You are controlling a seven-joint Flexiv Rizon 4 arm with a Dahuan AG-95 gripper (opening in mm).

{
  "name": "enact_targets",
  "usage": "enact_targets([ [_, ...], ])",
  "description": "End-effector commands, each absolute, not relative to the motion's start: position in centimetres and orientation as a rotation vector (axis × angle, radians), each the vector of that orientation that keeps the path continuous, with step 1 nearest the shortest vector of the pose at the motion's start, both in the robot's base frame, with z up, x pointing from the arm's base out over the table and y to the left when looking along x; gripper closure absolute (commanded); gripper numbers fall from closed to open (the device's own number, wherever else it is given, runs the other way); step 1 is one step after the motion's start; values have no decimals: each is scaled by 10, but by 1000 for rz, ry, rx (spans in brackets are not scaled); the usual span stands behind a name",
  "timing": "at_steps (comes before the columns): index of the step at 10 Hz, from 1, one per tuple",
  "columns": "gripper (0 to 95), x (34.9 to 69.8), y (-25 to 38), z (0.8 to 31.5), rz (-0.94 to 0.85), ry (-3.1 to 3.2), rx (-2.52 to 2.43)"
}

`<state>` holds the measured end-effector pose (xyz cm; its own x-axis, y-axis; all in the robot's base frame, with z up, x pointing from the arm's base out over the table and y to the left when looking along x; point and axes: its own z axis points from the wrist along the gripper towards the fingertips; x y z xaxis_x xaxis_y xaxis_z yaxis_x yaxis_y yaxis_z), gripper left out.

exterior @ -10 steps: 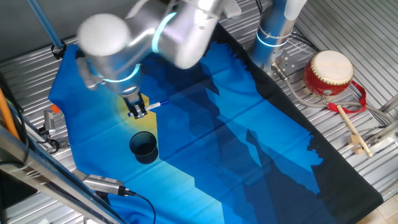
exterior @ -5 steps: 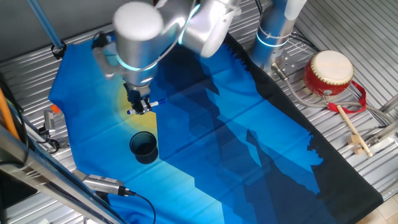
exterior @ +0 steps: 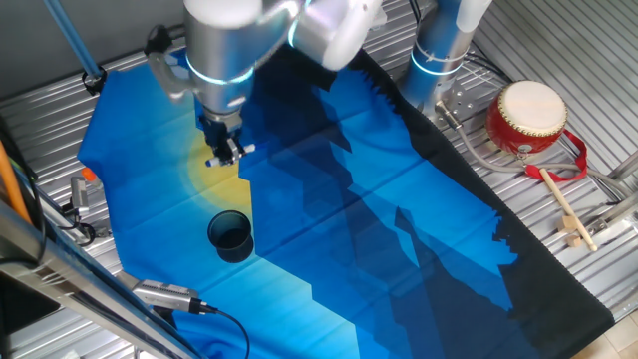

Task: Put the pen into the pen holder

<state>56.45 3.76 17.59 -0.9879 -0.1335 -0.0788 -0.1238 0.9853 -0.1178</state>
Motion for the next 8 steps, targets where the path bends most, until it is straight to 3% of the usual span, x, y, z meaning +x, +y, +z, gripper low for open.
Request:
enact_targets([
  [1,950,560,42,179,-211,3121,-206],
  [8,950,559,42,180,-255,3101,-233],
])
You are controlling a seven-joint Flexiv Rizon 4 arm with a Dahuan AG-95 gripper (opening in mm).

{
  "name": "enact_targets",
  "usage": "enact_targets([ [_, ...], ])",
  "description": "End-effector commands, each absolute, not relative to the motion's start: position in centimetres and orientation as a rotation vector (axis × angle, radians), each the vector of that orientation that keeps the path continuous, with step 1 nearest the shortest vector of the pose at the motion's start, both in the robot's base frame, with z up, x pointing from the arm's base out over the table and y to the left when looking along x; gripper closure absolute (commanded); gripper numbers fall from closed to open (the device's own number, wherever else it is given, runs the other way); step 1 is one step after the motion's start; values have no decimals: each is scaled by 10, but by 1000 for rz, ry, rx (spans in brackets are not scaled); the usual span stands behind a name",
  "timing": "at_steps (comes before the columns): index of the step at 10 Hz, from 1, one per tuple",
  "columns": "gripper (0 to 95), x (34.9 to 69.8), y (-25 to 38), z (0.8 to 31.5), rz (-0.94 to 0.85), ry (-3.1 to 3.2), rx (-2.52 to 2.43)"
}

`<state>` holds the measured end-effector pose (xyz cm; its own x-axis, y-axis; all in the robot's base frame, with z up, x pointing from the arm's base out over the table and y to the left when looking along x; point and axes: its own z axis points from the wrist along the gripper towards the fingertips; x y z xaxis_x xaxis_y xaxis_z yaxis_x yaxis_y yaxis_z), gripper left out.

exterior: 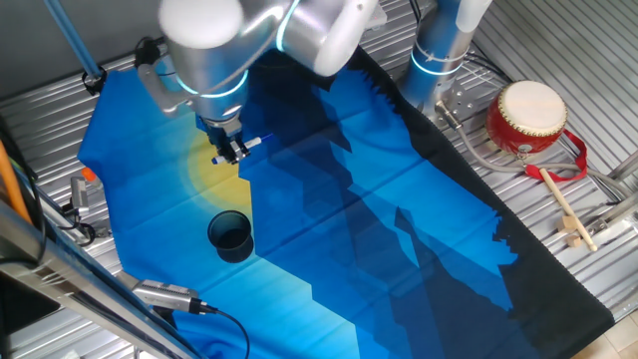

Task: Put the pen into the pen holder

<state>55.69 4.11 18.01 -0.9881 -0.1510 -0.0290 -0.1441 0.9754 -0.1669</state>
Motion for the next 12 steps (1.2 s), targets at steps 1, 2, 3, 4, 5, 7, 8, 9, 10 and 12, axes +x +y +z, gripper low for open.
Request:
enact_targets([
  [1,950,559,42,180,-255,3110,-273],
  [2,950,559,42,180,-250,3114,-316],
  [3,950,559,42,180,-245,3113,-346],
  [4,950,559,42,180,-249,3111,-376],
  [5,950,559,42,180,-251,3109,-395],
  [7,950,559,42,180,-247,3111,-414],
  [8,950,559,42,180,-246,3121,-409],
  [9,950,559,42,180,-244,3137,-397],
  [10,950,559,42,180,-245,3144,-363],
  [12,950,559,42,180,-254,3141,-375],
])
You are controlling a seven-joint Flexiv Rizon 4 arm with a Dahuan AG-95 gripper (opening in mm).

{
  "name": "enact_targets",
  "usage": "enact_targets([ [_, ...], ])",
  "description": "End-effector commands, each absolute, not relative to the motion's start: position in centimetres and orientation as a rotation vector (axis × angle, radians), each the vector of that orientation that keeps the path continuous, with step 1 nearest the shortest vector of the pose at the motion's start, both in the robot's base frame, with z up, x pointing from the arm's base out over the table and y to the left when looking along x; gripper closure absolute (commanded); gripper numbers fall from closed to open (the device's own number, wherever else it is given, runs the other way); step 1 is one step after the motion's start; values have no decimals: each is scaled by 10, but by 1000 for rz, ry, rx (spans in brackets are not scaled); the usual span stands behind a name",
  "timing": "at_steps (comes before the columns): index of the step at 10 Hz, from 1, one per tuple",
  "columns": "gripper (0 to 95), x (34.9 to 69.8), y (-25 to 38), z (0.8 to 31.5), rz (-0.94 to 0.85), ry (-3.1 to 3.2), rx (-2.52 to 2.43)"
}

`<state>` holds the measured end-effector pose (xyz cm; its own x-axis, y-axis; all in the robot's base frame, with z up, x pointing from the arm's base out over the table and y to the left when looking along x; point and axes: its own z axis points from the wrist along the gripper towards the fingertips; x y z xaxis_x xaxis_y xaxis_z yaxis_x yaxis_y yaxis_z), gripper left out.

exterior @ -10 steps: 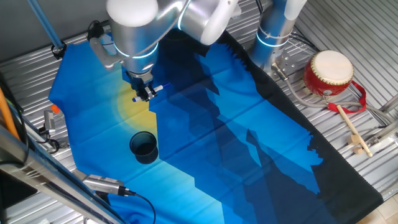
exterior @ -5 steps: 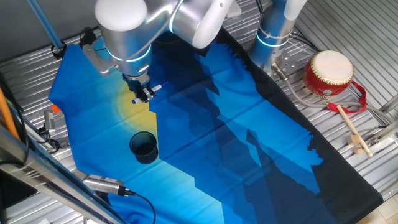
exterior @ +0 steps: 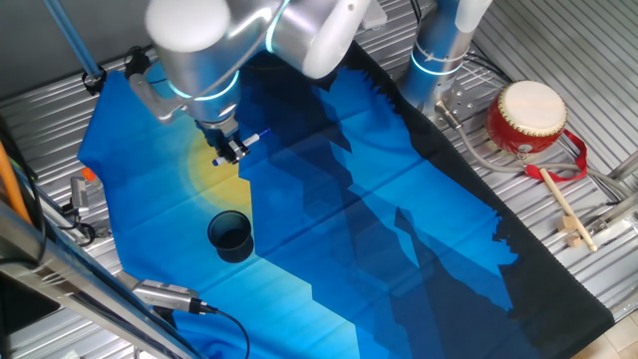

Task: Put the pen into the pen holder

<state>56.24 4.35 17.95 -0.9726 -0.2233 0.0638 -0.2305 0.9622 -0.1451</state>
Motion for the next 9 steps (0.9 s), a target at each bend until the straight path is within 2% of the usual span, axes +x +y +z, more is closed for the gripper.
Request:
enact_targets([
  [1,950,559,42,180,249,-3073,402],
  [9,950,559,42,180,237,-3042,447],
])
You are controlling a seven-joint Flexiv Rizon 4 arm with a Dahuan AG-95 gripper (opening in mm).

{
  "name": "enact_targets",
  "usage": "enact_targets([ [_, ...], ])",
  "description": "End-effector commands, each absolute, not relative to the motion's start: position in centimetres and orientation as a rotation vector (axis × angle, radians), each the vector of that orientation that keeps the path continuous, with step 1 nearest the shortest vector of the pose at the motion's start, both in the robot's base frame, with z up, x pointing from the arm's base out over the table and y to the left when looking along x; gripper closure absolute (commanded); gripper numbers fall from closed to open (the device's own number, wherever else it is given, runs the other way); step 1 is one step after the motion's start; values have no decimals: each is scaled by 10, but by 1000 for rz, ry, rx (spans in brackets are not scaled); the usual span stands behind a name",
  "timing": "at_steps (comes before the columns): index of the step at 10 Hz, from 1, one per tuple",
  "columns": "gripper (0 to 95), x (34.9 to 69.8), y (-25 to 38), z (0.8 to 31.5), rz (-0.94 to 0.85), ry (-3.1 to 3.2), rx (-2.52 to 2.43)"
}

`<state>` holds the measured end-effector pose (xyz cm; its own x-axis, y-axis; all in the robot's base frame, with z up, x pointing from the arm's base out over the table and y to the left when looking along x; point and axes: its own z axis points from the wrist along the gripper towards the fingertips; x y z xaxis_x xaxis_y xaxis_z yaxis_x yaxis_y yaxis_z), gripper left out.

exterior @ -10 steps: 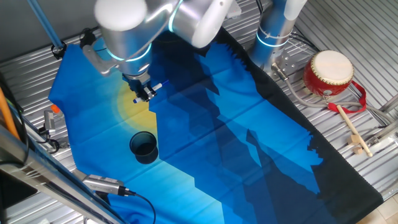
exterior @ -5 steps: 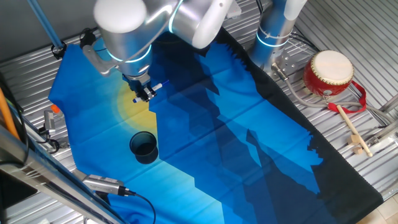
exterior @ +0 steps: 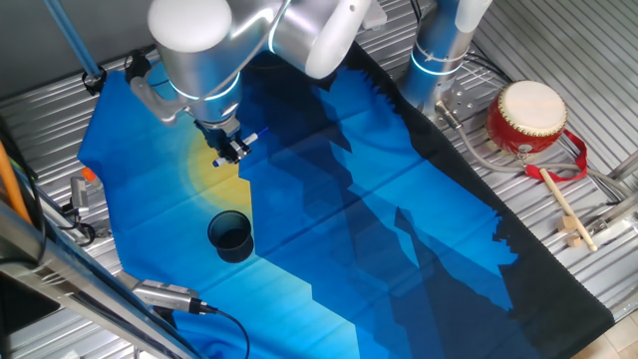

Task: Put the pen into the pen holder

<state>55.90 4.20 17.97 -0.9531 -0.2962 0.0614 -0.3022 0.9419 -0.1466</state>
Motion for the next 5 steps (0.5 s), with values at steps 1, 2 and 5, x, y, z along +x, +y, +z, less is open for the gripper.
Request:
enact_targets([
  [1,950,559,42,180,233,-3034,428],
  [2,950,559,42,180,234,-3030,411],
  [5,950,559,42,180,235,-3040,384],
])
